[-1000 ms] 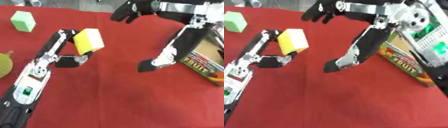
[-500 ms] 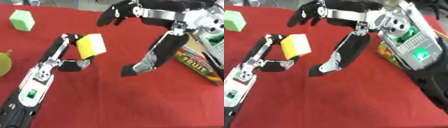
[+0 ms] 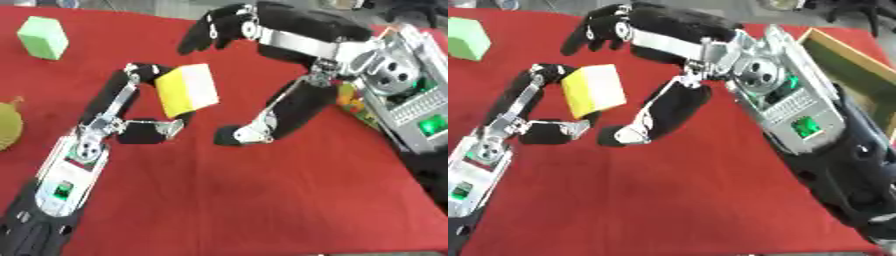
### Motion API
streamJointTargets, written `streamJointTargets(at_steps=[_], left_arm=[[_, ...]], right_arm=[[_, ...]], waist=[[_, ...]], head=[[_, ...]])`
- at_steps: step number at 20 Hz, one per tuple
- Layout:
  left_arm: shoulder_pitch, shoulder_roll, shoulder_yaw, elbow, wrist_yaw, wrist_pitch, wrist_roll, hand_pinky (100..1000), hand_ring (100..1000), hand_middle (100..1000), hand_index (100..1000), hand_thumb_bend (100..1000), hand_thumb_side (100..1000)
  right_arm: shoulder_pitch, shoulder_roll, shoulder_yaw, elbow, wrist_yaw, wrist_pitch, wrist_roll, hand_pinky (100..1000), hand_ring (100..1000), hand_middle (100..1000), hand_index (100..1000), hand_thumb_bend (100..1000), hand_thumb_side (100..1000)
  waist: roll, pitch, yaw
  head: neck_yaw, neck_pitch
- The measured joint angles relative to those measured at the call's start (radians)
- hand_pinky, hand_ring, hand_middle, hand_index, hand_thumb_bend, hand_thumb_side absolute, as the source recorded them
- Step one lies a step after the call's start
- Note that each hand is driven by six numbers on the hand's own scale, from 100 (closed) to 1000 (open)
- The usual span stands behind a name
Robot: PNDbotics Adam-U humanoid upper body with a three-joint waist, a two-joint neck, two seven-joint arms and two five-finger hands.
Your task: Pick up the objects with one hand, pass them to the other hand, and then place them into the box on the other side of the table.
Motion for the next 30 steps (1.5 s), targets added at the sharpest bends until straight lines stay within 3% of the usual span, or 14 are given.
streamJointTargets(at_steps=[13,30], left_arm=[[0.010,0.000,-0.006,-0.061,0.048,-0.021,-0.014,700,553,434,545,100,212],[0.012,0.000,-0.024,-0.109,0.070,-0.036,-0.040,700,555,435,549,100,212]], right_arm=[[0.017,0.051,0.006,0.069,0.135,-0.031,-0.090,807,821,805,837,519,203],[0.018,0.064,0.012,0.119,0.135,-0.028,-0.105,793,797,755,789,499,149]], waist=[[0.001,0.000,0.000],[0.002,0.007,0.008]], head=[[-0.002,0.007],[-0.008,0.007]])
